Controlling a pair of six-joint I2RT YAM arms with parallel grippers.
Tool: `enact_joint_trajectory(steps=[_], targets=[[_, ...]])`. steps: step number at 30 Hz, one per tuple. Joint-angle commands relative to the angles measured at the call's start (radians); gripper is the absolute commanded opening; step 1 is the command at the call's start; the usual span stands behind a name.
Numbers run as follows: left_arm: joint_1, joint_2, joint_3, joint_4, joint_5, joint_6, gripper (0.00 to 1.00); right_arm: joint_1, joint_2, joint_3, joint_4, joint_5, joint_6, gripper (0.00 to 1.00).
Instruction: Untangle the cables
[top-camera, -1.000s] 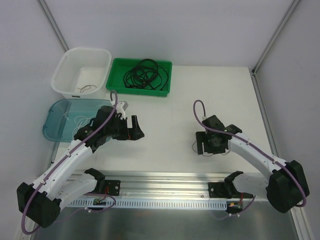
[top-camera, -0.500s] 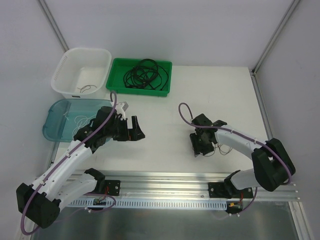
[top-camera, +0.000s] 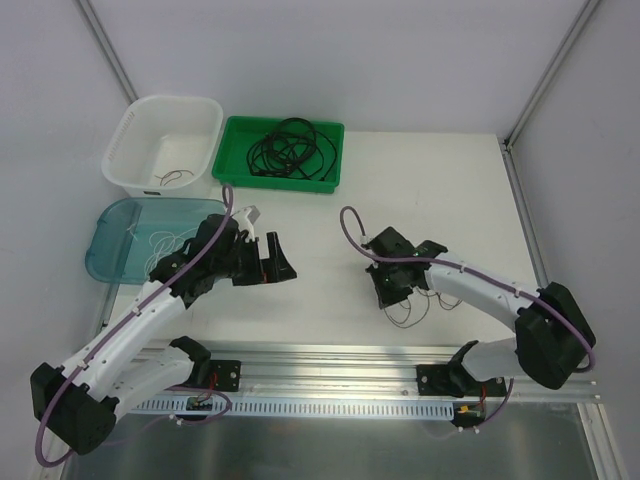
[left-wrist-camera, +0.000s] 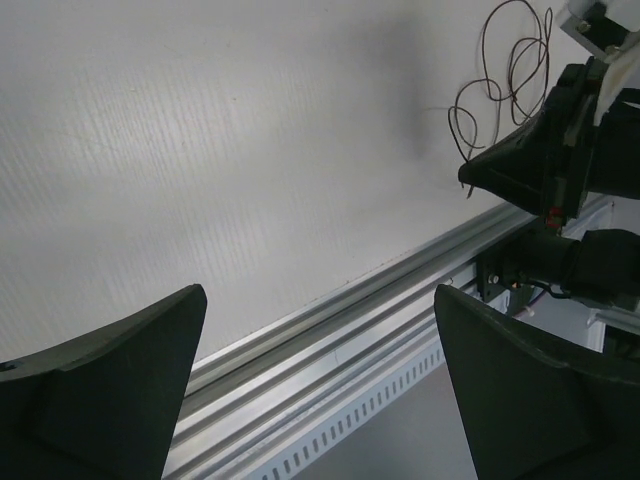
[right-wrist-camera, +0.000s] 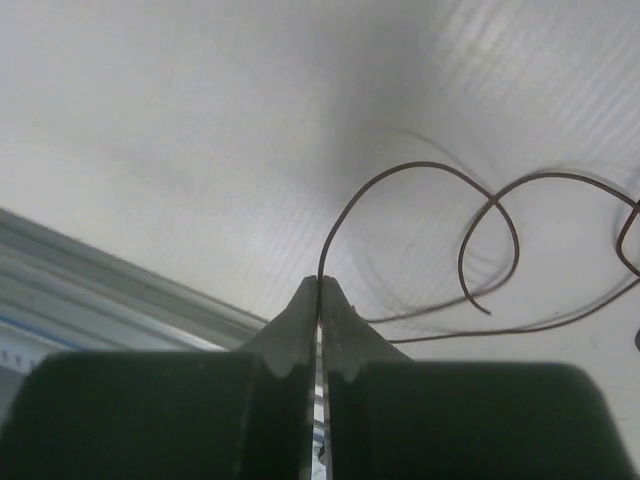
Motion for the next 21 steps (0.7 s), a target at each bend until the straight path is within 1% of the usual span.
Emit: enact_joint_trajectory(steps=[1, 4, 9, 10, 12, 15, 18, 19, 21], targets=[[-0.024, -0.002, 0.053, 0.008, -0.003, -0.119, 0.99, 0.063, -0.092, 0.144, -0.028, -0.003, 0.021, 0.01], [-0.047, 0.007, 0.092, 0.009, -0.006, -0.180, 0.99, 0.126, -0.140, 0.214, -0.001, -0.003, 0.037, 0.01], [-0.091, 0.045, 0.181, 0.012, -0.022, -0.261, 0.99, 0.244, -0.175, 0.273, 0.088, 0.029, 0.043, 0.01], [-0.113, 0.060, 0.194, 0.015, -0.026, -0.264, 0.99, 0.276, -0.177, 0.284, 0.100, 0.044, 0.043, 0.01], [-0.133, 0.076, 0.225, 0.018, -0.047, -0.276, 0.99, 0.303, -0.180, 0.291, 0.137, 0.046, 0.041, 0.01], [-0.180, 0.119, 0.247, 0.026, -0.076, -0.293, 0.97, 0.350, -0.178, 0.302, 0.177, 0.106, 0.043, 0.01], [-0.225, 0.148, 0.247, 0.032, -0.110, -0.312, 0.91, 0.387, -0.177, 0.310, 0.205, 0.132, 0.041, 0.01], [-0.234, 0.151, 0.242, 0.032, -0.139, -0.322, 0.87, 0.401, -0.177, 0.310, 0.211, 0.142, 0.040, 0.01], [-0.263, 0.157, 0.227, 0.035, -0.167, -0.348, 0.83, 0.413, -0.175, 0.308, 0.223, 0.167, 0.041, 0.01]])
